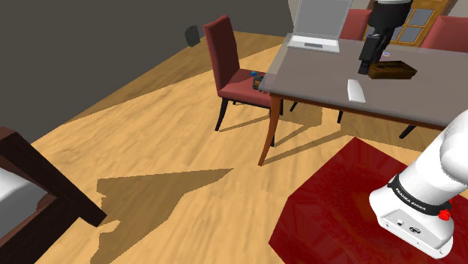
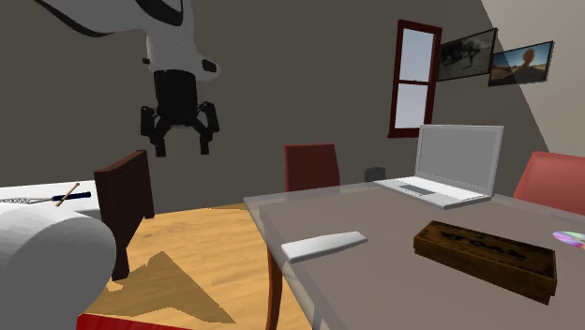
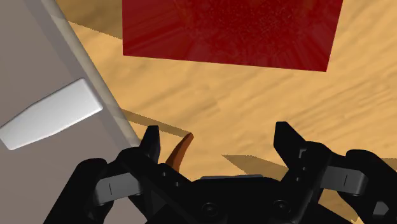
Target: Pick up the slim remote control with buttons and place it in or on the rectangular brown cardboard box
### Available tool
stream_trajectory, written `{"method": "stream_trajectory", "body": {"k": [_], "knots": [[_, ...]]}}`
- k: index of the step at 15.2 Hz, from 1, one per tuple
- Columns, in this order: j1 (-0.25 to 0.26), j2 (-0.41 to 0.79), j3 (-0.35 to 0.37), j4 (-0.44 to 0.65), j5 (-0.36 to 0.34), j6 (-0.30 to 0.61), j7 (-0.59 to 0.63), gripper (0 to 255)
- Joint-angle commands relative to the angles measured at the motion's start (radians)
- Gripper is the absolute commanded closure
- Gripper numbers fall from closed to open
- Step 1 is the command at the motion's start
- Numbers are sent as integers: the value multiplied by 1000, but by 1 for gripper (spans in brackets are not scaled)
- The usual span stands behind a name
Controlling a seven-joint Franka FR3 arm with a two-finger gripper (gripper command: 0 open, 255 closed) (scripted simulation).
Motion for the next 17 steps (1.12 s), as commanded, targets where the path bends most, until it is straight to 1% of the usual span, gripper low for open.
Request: {"method": "stream_trajectory", "body": {"k": [1,10,17], "knots": [[0,0,0,0,0,0,0,0],[-139,230,-95,5,-29,255,165,0],[-232,413,-179,41,-28,427,278,0]]}}
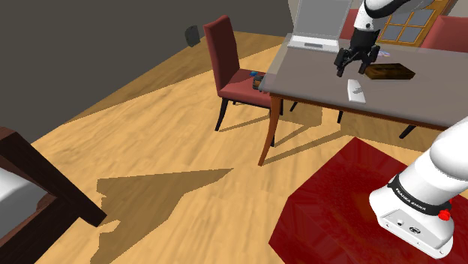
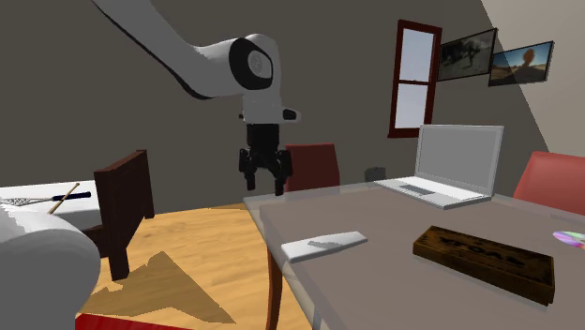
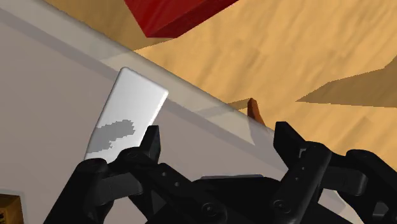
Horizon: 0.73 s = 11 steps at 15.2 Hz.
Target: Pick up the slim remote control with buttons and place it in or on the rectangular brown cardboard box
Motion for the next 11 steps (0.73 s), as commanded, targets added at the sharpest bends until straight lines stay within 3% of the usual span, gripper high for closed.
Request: {"method": "stream_trajectory", "body": {"k": [1,11], "knots": [[-25,46,-24,15,4,40,32,0],[-136,294,-154,90,77,244,150,0]]}}
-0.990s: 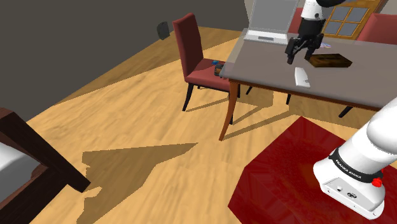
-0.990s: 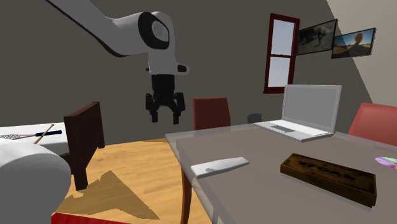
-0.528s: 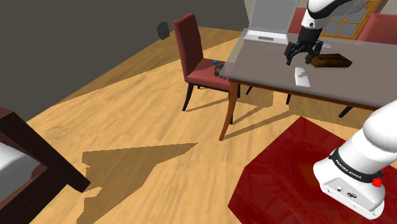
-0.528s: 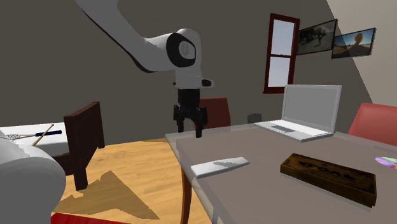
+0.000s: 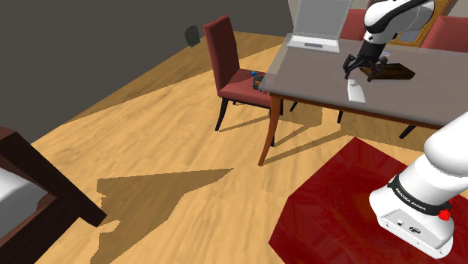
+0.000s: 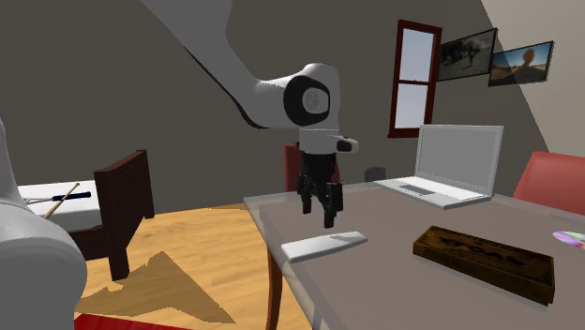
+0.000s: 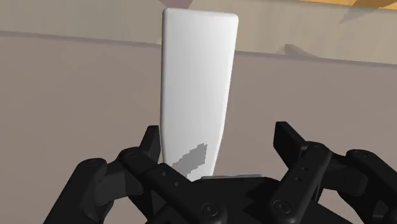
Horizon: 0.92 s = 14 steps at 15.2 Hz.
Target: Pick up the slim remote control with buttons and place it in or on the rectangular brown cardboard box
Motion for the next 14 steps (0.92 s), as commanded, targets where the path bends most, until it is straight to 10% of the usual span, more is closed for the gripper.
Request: {"method": "stream_trajectory", "body": {"k": [1,14], "knots": [[-20,54,-25,13,26,47,21,0],[-25,133,-34,-25,64,160,1,0]]}}
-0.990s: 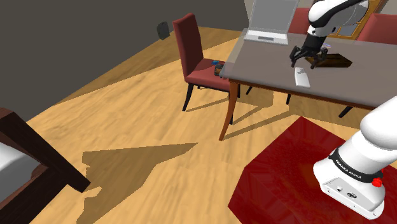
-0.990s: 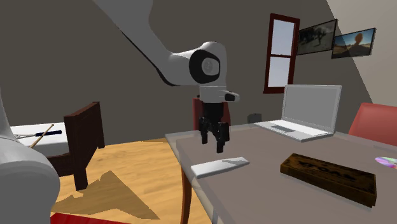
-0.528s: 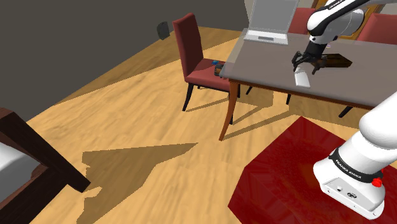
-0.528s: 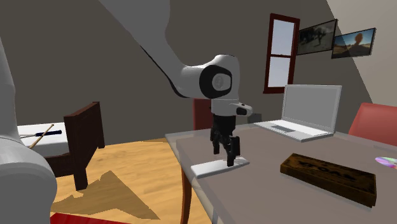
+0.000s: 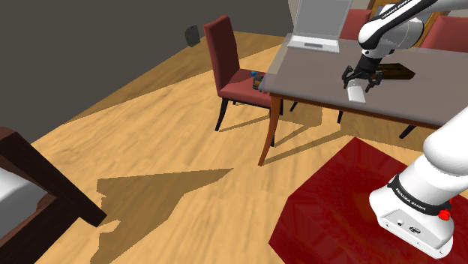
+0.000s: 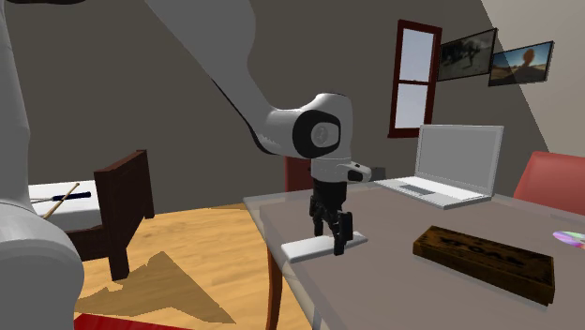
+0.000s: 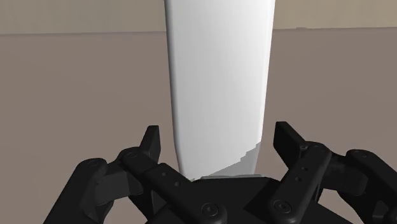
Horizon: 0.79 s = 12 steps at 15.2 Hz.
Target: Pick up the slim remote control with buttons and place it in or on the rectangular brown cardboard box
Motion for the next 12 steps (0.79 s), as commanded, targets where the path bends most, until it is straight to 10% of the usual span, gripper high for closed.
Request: {"method": "stream_trajectory", "body": {"k": [1,3,4,12], "knots": [[0,1,0,0,0,1,0,0],[0,0,0,0,0,1,0,0],[0,0,0,0,0,1,0,255],[0,0,0,0,0,1,0,255]]}}
